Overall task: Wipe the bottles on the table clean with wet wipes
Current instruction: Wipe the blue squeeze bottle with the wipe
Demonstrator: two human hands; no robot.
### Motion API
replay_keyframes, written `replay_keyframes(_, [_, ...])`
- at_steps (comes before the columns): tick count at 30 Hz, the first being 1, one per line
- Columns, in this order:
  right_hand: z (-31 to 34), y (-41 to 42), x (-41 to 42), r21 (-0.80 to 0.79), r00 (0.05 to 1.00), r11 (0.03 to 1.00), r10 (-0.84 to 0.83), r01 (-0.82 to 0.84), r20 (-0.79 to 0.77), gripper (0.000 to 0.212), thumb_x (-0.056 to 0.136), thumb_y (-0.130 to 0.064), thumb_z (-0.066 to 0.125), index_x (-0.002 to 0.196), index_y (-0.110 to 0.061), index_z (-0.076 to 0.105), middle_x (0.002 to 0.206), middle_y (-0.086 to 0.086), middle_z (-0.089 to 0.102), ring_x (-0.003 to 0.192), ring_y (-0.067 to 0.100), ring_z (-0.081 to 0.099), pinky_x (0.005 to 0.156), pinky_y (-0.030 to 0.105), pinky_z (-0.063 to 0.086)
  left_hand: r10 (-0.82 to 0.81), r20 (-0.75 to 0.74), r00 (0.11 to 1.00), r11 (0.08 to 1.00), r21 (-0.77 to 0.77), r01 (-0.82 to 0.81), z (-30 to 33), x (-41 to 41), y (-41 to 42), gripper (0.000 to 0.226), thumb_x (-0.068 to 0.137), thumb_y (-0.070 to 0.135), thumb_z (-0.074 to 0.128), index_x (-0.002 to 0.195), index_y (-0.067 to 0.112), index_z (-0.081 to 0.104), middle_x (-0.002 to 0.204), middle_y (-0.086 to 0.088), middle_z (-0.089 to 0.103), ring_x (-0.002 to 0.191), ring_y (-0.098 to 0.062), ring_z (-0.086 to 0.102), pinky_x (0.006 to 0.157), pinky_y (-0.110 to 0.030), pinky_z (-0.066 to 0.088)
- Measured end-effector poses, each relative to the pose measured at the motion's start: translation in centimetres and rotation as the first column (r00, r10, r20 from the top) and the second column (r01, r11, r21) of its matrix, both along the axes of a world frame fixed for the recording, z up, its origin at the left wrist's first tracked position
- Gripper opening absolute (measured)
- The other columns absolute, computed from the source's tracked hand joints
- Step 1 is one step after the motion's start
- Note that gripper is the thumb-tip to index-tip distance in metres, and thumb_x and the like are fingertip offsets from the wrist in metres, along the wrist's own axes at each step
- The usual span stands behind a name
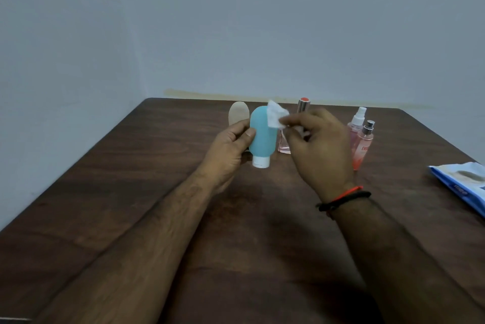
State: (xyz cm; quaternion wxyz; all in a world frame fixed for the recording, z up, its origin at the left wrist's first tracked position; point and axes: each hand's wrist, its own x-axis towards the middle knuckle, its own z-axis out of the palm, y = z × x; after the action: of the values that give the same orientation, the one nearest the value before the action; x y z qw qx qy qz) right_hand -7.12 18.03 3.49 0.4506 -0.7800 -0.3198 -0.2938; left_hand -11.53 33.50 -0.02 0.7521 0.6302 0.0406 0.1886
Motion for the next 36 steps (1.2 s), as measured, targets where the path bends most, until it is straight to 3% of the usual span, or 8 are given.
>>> replay_keyframes(5, [0.8,2.4,0.8,-0.157,0.966,0.988,0.049,-0.009,0.255,0.022,0.084,-0.003,0.064,0.097,-0.013,0.079,0.091,0.006,0.064,0.087,0.027,0.058,0.073,0.027,0.043,-0.021,0.003,1.0,0.998,0.051,0.021,-0.1,-0.2,-0.4,0.026,0.103,0.011,0.045,0.125,0.013,0.058,0.119,-0.01,0.066,0.105,-0.021,0.065,0.095,-0.04,0.054])
replay_keyframes(10, [-0.3,1.9,1.2,-0.005,0.997,0.999,0.035,-0.035,0.066,0.022,0.083,-0.003,0.064,0.097,-0.013,0.078,0.088,0.004,0.064,0.08,0.017,0.06,0.075,0.029,0.051,-0.009,0.022,1.0,0.997,-0.078,0.011,0.0,-0.1,0.1,0.032,0.104,0.011,0.044,0.133,0.005,0.055,0.121,-0.014,0.066,0.107,-0.026,0.065,0.099,-0.052,0.051])
replay_keyframes(13, [-1.2,1.4,0.7,-0.038,0.999,0.999,0.033,-0.034,-0.018,0.021,0.082,-0.004,0.068,0.097,-0.016,0.077,0.092,0.001,0.068,0.08,0.015,0.062,0.074,0.036,0.055,0.002,0.025,1.0,0.98,-0.201,0.003,-0.1,0.0,0.6,0.034,0.104,0.011,0.044,0.135,0.002,0.053,0.132,-0.02,0.061,0.122,-0.038,0.058,0.102,-0.057,0.048])
replay_keyframes(19, [-2.7,0.6,-0.5,-0.187,0.994,0.978,0.08,-0.092,-0.07,0.012,0.078,-0.008,0.076,0.087,-0.016,0.075,0.083,-0.001,0.067,0.075,0.013,0.06,0.068,0.028,0.05,0.065,0.036,0.997,0.955,-0.291,-0.052,0.2,0.0,0.7,0.037,0.103,0.011,0.045,0.138,-0.002,0.049,0.121,-0.017,0.065,0.103,-0.028,0.067,0.077,-0.04,0.062])
replay_keyframes(23, [-2.9,0.0,-0.7,-0.306,0.989,0.942,0.107,-0.134,-0.103,0.01,0.08,-0.012,0.076,0.088,-0.018,0.077,0.085,-0.002,0.067,0.078,0.012,0.059,0.071,0.032,0.054,0.085,0.038,0.996,0.944,-0.324,-0.068,0.3,0.1,0.7,0.037,0.103,0.009,0.044,0.138,-0.001,0.049,0.133,-0.026,0.058,0.115,-0.041,0.061,0.087,-0.045,0.059])
replay_keyframes(27, [-1.8,0.0,-0.3,-0.045,0.998,0.997,0.054,-0.055,-0.025,0.016,0.08,-0.008,0.072,0.094,-0.016,0.076,0.092,-0.002,0.068,0.081,0.011,0.061,0.072,0.03,0.054,0.072,0.035,0.997,0.95,-0.307,-0.058,0.2,0.2,0.4,0.033,0.103,0.009,0.045,0.134,0.004,0.053,0.126,-0.017,0.064,0.107,-0.026,0.065,0.082,-0.039,0.061])
replay_keyframes(32, [-2.5,1.7,-0.7,-0.132,0.99,0.989,0.084,-0.069,0.112,0.016,0.084,-0.007,0.066,0.094,-0.011,0.078,0.084,0.004,0.061,0.073,0.02,0.058,0.063,0.034,0.052,0.065,0.009,0.998,0.955,-0.291,-0.06,0.0,0.1,0.2,0.03,0.103,0.01,0.047,0.132,0.006,0.053,0.124,-0.018,0.066,0.106,-0.027,0.066,0.078,-0.037,0.061])
replay_keyframes(36, [-2.4,1.6,-0.4,-0.139,0.973,0.987,0.114,-0.087,0.203,0.013,0.084,-0.006,0.067,0.092,-0.006,0.077,0.086,0.006,0.064,0.077,0.023,0.062,0.066,0.037,0.055,0.046,0.017,0.999,0.959,-0.28,-0.039,0.2,-0.2,0.3,0.031,0.099,0.004,0.052,0.13,0.004,0.054,0.114,-0.013,0.07,0.096,-0.022,0.07,0.076,-0.035,0.062])
